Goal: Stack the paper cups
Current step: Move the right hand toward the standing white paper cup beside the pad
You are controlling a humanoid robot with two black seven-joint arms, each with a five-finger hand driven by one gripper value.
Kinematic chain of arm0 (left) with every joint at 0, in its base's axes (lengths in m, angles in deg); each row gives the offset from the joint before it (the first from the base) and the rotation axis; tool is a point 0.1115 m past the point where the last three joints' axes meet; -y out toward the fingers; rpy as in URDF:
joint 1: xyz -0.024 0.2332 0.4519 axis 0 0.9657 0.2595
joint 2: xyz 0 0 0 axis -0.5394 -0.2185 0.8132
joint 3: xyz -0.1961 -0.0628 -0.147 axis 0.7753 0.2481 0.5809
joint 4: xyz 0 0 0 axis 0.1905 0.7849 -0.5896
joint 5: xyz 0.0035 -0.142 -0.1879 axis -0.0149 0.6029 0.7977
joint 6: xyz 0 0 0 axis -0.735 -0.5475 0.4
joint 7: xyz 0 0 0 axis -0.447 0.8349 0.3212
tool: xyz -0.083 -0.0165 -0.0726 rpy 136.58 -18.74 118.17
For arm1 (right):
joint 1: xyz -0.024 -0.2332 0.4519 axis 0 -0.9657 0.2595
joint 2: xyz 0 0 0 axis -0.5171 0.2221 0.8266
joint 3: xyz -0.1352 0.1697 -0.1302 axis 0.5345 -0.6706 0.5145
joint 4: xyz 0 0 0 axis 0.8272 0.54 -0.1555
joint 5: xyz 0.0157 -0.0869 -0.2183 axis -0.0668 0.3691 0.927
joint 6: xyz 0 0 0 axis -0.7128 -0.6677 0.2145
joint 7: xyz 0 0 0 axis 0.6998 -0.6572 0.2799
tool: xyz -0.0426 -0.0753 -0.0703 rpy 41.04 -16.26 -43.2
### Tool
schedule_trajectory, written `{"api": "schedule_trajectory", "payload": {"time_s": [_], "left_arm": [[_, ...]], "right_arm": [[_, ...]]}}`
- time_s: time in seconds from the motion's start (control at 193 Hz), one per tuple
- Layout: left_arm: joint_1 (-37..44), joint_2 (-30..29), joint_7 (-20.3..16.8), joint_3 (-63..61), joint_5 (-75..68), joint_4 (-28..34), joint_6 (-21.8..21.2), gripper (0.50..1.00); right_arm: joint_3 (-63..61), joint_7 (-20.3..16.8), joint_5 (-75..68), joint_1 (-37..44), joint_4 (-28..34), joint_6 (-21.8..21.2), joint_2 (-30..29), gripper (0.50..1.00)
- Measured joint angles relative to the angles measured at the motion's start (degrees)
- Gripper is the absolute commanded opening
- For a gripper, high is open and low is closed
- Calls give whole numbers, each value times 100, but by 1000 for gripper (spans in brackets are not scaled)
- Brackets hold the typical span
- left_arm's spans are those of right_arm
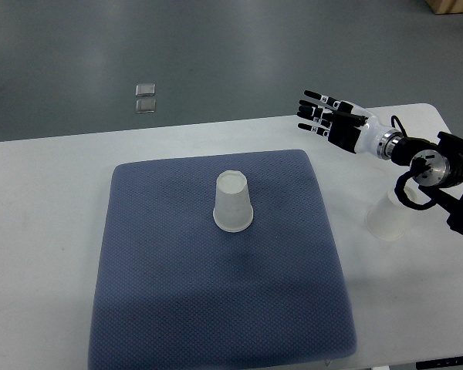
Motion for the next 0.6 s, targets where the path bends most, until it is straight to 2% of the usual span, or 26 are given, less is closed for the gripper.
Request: {"api": "schedule_trajectory", "payload": {"time_s": [0.601], "left_arm": [[1, 0, -6, 8, 3, 28, -35, 1000]], "right_arm": [[0, -10, -14, 128, 9, -104, 126, 924]]}}
